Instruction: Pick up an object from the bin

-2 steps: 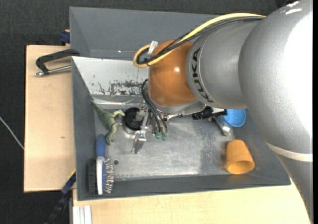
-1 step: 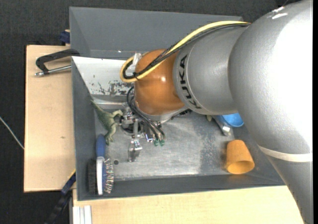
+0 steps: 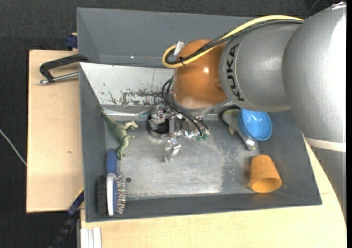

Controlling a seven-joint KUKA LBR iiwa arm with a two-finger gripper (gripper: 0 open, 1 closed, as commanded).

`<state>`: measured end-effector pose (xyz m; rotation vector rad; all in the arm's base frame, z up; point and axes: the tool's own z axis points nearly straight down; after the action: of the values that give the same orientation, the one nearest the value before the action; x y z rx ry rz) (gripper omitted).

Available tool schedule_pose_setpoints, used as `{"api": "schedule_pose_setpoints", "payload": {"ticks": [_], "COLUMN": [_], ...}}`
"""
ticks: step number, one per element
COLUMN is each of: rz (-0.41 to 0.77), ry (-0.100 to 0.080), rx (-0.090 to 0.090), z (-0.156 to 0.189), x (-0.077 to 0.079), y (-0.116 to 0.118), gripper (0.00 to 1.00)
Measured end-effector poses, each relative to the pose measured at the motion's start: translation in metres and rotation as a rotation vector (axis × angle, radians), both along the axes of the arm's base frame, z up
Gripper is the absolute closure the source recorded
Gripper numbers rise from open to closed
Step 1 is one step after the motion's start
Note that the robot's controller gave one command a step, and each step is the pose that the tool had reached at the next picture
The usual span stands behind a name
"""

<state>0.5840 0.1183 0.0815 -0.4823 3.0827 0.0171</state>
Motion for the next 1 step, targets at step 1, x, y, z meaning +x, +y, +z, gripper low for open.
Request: {"api": "schedule_pose_setpoints", "payload": {"ticks": [1], "rz": [0.041], "ry": [0.022], "rx": [-0.008], "z": [0.0107], "x": [0.0075], "y": [-0.0151], "gripper": [0.00]}}
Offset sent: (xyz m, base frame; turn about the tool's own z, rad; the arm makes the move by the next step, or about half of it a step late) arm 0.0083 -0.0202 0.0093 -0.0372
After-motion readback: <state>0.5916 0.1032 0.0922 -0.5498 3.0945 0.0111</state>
